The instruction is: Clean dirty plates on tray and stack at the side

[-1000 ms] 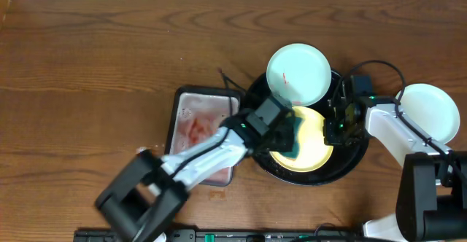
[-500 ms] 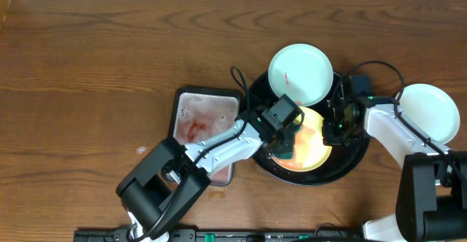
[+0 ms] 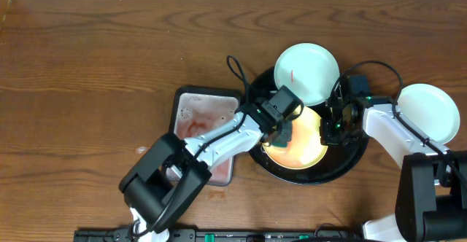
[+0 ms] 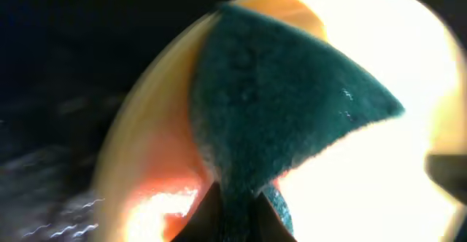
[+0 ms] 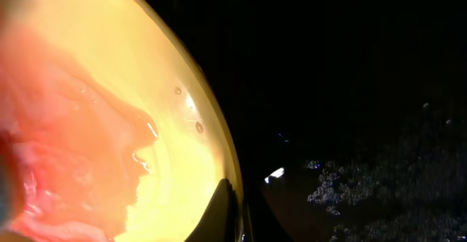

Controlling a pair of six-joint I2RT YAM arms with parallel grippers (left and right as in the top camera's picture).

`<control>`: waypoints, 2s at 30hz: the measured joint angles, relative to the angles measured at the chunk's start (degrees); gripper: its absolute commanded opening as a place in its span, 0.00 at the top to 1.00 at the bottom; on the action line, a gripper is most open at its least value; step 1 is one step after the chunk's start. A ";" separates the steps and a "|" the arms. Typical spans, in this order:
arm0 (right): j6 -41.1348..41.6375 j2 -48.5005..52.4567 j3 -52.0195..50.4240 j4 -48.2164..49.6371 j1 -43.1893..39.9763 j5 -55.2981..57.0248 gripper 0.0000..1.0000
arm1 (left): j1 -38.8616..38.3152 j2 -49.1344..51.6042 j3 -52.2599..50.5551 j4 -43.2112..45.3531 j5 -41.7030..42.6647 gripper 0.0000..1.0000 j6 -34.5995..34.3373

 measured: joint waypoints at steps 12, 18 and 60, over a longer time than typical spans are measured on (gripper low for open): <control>0.00 0.00 0.00 0.13 0.00 0.11 0.99 | -2.95 1.51 -0.24 7.65 13.44 0.92 -5.99; 0.00 0.00 0.00 0.13 0.00 0.13 0.99 | -2.73 4.61 0.74 6.71 15.65 0.92 -5.88; 0.44 -0.11 0.07 0.83 0.13 1.25 0.99 | -1.38 4.90 1.46 9.55 7.56 0.93 -4.22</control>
